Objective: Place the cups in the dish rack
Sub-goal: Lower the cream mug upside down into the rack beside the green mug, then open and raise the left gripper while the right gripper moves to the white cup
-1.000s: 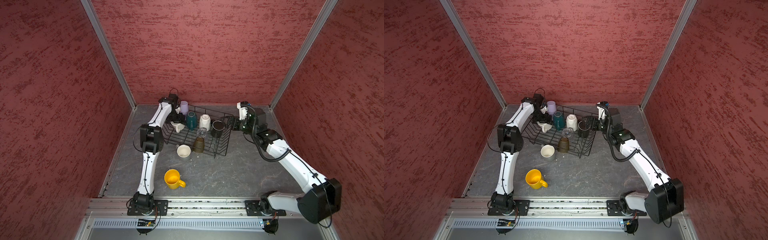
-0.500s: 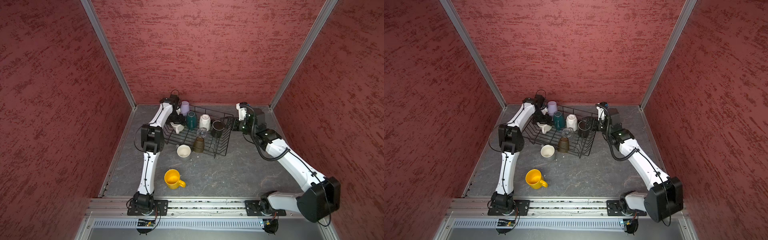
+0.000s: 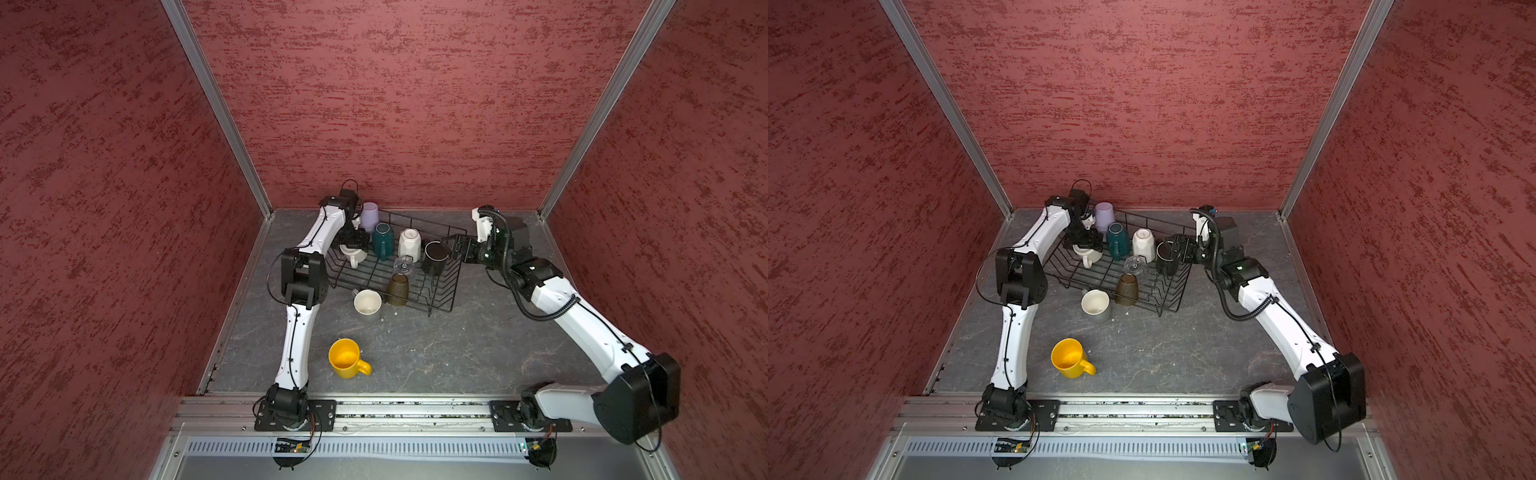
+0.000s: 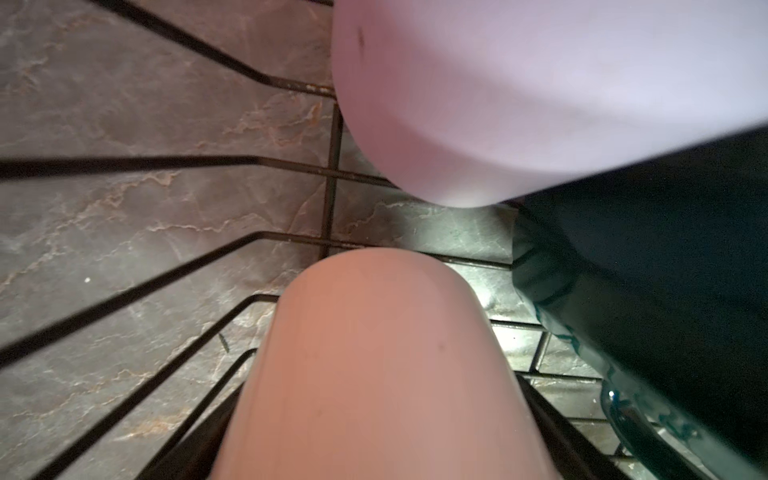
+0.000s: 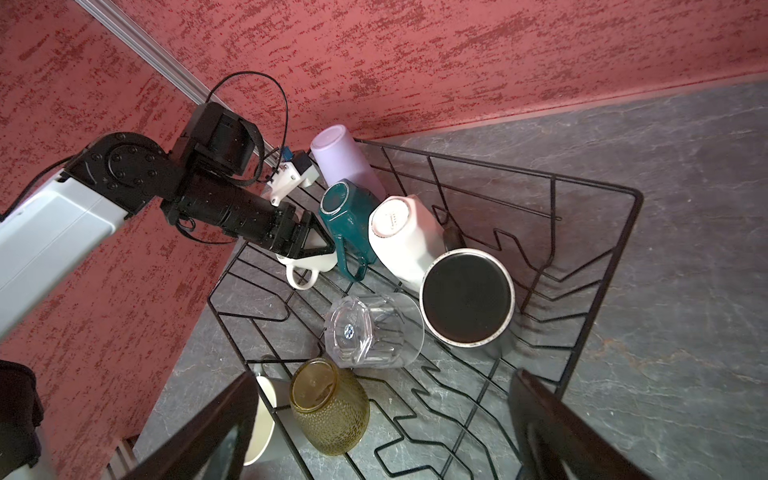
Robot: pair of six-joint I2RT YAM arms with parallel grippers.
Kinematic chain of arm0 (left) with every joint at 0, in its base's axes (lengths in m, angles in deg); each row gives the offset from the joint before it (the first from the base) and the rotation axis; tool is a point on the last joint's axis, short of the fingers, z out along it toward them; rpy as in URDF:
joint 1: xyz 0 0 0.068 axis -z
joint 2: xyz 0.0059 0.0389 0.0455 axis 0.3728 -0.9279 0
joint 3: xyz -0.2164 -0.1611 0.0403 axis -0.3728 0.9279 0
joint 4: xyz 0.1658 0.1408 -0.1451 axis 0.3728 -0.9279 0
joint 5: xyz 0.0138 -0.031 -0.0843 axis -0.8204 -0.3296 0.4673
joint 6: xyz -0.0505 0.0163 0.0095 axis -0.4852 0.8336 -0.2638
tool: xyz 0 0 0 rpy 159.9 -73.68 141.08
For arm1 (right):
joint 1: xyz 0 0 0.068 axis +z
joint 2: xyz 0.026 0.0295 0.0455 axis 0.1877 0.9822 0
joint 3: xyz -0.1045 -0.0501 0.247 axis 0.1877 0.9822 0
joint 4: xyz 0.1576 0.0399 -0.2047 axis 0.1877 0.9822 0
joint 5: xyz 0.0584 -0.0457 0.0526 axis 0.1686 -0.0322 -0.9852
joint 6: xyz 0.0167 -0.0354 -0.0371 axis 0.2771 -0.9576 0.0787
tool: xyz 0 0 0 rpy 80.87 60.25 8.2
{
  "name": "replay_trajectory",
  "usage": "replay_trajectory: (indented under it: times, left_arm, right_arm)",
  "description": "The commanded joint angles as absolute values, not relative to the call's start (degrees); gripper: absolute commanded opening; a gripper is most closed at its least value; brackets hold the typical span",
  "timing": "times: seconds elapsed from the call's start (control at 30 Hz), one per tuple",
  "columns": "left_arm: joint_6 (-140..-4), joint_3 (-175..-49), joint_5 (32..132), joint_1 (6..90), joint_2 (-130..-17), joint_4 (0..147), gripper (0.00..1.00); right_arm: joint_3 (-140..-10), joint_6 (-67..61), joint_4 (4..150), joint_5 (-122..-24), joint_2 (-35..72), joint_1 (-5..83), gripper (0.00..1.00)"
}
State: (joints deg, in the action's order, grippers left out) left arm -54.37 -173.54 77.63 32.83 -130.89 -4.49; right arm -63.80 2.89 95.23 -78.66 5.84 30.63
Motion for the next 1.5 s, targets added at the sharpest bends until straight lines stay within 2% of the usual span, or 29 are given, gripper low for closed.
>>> replay_trajectory:
  times: [0.0,0.1,0.47,0.8,1.13,1.33,1.47]
  left_arm:
    - [-54.2,-172.4,77.7,32.9,-125.5,-5.6,0.95]
    - [-54.2,-170.8,77.9,32.9,-123.6,-4.8,1.0]
    - [-54.9,-165.4,78.6,32.8,-115.9,-0.9,1.0]
    - [-56.1,-158.4,77.2,33.8,-114.7,3.0,1.0]
    - [-57.0,-157.8,75.0,36.1,-114.7,6.8,1.0]
    - [-57.0,-150.3,73.6,36.3,-104.2,14.4,1.0]
    - [-57.9,-142.4,72.7,35.7,-94.9,23.1,1.0]
  right_arm:
    - [-66.3,2.7,97.7,-79.0,6.5,30.3,0.91]
    - [-66.3,2.8,98.6,-78.8,6.4,30.4,0.9]
    - [-67.2,2.2,102.4,-77.4,6.1,31.6,0.8]
    - [-67.0,1.9,102.7,-77.3,6.1,31.9,0.8]
    - [-67.2,1.3,104.0,-75.7,5.9,32.3,0.78]
    - [-72.6,-0.2,111.6,-67.4,7.8,38.5,0.74]
    - [-75.8,2.4,117.1,-60.2,10.2,46.5,0.71]
